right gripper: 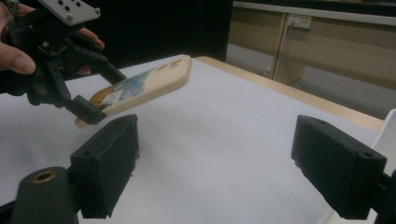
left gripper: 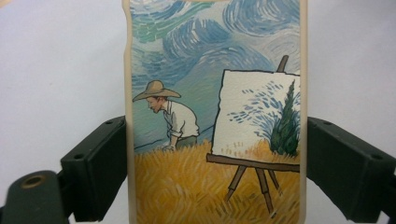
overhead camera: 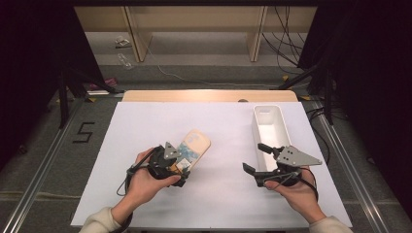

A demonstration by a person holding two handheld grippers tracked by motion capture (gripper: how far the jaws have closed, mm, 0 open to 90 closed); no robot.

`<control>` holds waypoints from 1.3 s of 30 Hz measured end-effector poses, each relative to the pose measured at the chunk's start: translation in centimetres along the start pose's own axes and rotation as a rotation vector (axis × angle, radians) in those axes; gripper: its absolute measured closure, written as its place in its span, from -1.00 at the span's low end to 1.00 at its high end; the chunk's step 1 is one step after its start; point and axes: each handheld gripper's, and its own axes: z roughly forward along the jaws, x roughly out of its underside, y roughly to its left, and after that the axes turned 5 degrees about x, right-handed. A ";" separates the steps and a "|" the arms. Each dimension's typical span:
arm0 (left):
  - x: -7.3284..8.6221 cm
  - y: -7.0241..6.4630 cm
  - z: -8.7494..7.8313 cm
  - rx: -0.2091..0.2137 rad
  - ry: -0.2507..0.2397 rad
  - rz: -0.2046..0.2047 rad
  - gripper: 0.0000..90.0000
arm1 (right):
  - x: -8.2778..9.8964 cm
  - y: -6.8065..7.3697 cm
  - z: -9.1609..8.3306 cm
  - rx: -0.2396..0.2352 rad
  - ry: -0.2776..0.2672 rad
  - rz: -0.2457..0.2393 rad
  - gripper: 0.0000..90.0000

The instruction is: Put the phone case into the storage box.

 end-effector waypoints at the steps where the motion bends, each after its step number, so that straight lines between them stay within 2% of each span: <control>1: 0.0 -0.1 0.0 0.002 0.001 0.005 -0.75 | 0.0 0.1 0.1 -0.001 0.002 0.002 -0.64; 24: -0.6 -3.0 0.6 0.054 -0.004 0.073 -0.75 | -1.0 0.9 3.4 -0.034 0.015 0.015 -0.64; 39: -1.0 -4.8 1.0 0.083 -0.002 0.116 -0.75 | -1.5 1.4 5.7 -0.053 0.041 0.019 -0.64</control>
